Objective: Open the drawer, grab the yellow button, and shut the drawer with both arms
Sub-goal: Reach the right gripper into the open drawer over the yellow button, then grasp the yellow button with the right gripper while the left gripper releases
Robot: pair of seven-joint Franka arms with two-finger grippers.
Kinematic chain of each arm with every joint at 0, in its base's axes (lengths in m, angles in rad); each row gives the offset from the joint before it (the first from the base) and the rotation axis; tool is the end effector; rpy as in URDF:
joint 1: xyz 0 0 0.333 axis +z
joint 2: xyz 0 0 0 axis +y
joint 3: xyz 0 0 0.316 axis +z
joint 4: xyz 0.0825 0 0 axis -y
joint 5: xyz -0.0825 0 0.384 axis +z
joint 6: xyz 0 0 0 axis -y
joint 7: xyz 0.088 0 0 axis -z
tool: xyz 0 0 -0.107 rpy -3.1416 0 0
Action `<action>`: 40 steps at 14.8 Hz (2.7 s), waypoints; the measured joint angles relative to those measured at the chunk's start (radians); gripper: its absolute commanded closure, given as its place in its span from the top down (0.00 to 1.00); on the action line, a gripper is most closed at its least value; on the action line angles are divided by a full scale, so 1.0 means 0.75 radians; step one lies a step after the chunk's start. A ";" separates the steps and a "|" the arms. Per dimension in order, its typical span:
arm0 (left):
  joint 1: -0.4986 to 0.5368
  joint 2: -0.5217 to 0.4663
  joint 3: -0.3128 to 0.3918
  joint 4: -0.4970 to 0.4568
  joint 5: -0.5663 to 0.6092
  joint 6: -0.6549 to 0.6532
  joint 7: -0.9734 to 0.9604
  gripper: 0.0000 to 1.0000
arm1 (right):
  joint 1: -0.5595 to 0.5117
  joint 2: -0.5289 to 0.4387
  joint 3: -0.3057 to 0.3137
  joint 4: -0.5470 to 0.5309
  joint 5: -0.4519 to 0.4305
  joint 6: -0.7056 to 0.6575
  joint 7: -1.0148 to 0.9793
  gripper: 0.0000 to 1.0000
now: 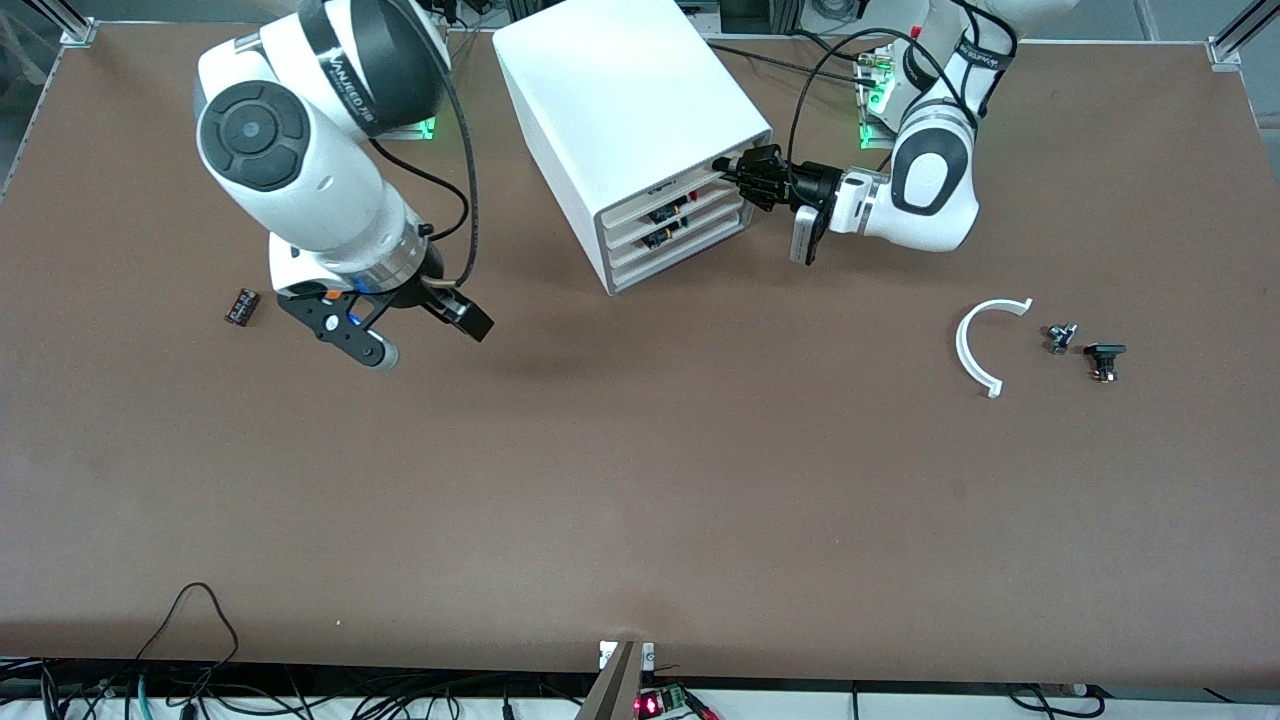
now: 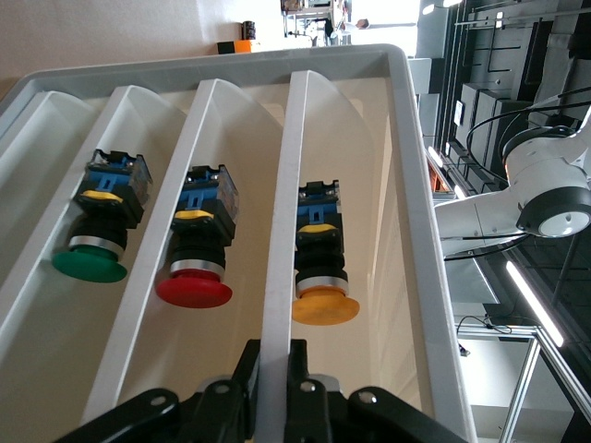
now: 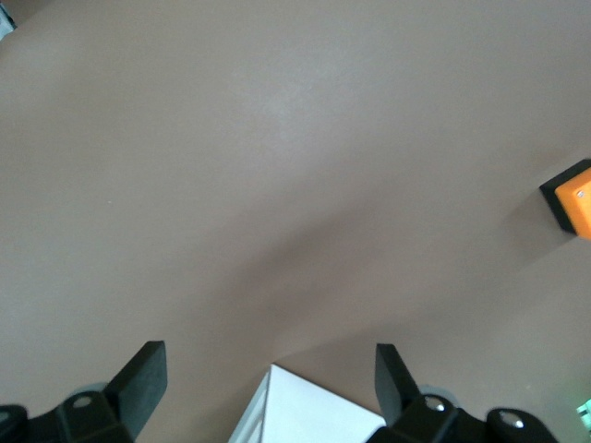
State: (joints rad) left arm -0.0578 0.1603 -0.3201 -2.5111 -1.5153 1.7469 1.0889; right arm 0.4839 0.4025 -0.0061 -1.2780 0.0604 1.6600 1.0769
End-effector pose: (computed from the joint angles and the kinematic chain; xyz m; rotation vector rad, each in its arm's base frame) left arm 0.3596 -0.2429 0.2386 1.6834 -0.2926 -0.2527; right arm 0.5974 0.3169 0.5228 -2.9725 0.9270 0.0858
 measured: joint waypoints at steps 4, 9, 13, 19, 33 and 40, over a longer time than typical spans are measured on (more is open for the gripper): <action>0.092 0.024 0.005 0.044 0.050 0.003 0.003 0.00 | 0.075 0.054 0.002 0.069 0.004 0.002 0.169 1.00; 0.246 0.176 0.012 0.233 0.185 -0.009 0.003 0.00 | 0.187 0.146 0.003 0.188 0.017 0.025 0.399 1.00; 0.291 0.234 0.012 0.334 0.262 -0.015 -0.031 0.99 | 0.271 0.194 0.004 0.215 0.017 0.098 0.572 1.00; 0.308 0.236 0.015 0.346 0.268 0.008 -0.056 1.00 | 0.391 0.253 0.006 0.224 0.018 0.247 0.825 1.00; 0.363 0.022 0.006 0.661 0.968 -0.022 -0.851 1.00 | 0.568 0.417 0.006 0.229 0.018 0.327 1.074 0.83; 0.352 0.018 -0.062 0.896 1.480 -0.143 -1.416 1.00 | 0.570 0.422 0.005 0.235 0.018 0.323 1.068 0.00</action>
State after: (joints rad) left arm 0.2064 0.1734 -0.3670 -1.8389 -0.4050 1.6395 0.0268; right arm 0.9113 0.7191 -0.0025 -1.1019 0.0738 1.9022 1.8777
